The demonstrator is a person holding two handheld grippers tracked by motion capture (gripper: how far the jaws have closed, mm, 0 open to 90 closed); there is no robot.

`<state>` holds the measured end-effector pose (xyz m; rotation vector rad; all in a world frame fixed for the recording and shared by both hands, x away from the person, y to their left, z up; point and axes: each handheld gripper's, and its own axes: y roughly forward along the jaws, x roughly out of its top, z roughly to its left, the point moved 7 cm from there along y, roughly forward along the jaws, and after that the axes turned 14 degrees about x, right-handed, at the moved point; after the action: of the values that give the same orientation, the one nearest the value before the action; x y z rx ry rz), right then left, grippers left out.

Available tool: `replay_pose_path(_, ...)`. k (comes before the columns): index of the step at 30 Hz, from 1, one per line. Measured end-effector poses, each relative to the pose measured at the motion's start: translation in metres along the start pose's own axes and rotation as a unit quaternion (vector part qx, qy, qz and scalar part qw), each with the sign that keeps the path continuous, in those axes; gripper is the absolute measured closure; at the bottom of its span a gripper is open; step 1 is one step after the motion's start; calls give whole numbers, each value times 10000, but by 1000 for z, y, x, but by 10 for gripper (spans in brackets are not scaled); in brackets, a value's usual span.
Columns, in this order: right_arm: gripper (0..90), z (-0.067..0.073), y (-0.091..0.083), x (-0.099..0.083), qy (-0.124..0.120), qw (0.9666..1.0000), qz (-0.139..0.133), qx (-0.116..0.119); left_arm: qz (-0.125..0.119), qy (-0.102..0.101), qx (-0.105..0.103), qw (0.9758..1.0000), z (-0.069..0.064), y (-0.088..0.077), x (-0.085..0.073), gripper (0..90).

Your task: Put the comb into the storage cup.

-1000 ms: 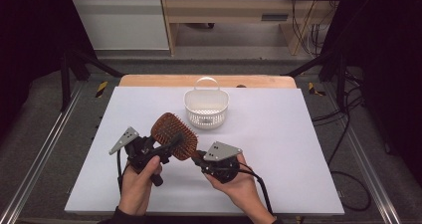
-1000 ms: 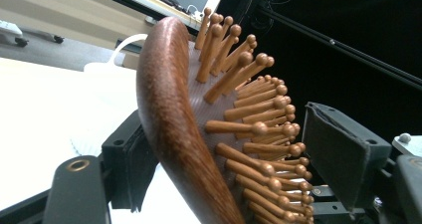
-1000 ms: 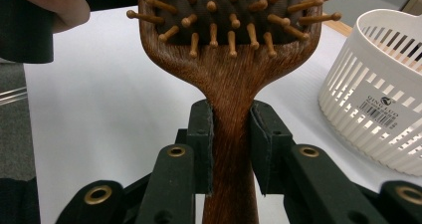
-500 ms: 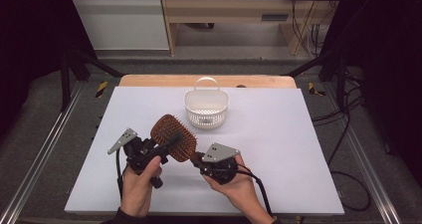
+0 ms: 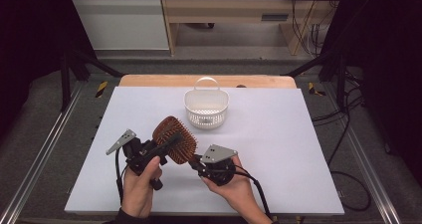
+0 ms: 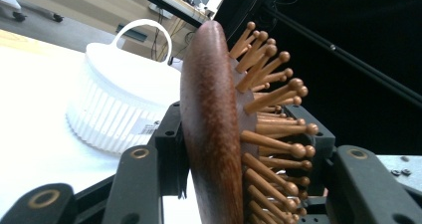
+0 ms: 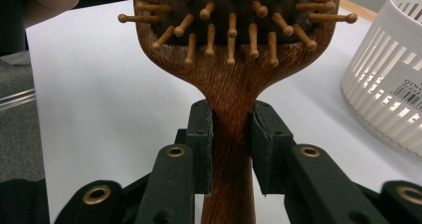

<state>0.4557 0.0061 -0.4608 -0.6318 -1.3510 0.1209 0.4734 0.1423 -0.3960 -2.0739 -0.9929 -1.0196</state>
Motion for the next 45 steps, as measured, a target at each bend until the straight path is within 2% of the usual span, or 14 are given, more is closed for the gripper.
replay_pose_path(8, 714, 1, -2, 3, 45, 9999, -134, 92, -67, -83, -126, 9999, -2, -4, 4, 523)
replay_pose_path(11, 598, -1, -4, 2, 227, 9994, -221, 161, -136, 1, -78, 9999, 0, -7, 8, 525)
replay_pose_path(14, 518, -4, -10, 1, 285, 9990, -318, 150, -208, -130, -67, 9997, 5, -9, 13, 525)
replay_pose_path(16, 443, -7, -14, 2, 325, 9985, -405, 187, -267, -45, 28, 9996, 9, -11, 16, 524)
replay_pose_path(18, 382, -11, -18, 2, 333, 9984, -451, 103, -321, 9, 121, 9994, 12, -13, 19, 524)
replay_pose_path(20, 335, -18, -25, 3, 358, 9977, -575, 84, -357, -37, 152, 9992, 17, -15, 22, 524)
replay_pose_path(21, 295, -21, -27, 3, 333, 9975, -626, 43, -381, -71, 172, 9991, 19, -16, 24, 524)
replay_pose_path(22, 272, -27, -30, 2, 342, 9968, -720, -106, -390, -65, 190, 9990, 21, -17, 25, 524)
replay_pose_path(24, 222, -38, -35, 0, 376, 9961, -672, -428, -401, -80, 236, 9989, 24, -18, 25, 524)
replay_pose_path(27, 153, -49, -43, -5, 548, 9949, -607, -595, -447, -98, 294, 9985, 29, -20, 28, 524)
replay_pose_path(32, 84, -65, -61, -16, 494, 9925, -563, -969, -567, -71, 421, 9975, 36, -27, 35, 524)
replay_pose_path(34, 84, -70, -70, -21, 659, 9905, -630, -1030, -627, -104, 450, 9970, 39, -29, 39, 524)
replay_pose_path(39, 73, -81, -92, -28, 805, 9868, -824, -1138, -722, -101, 530, 9959, 45, -35, 46, 524)
replay_pose_path(45, 103, -84, -115, -42, 806, 9833, -1093, -1208, -784, -166, 556, 9952, 49, -37, 50, 524)
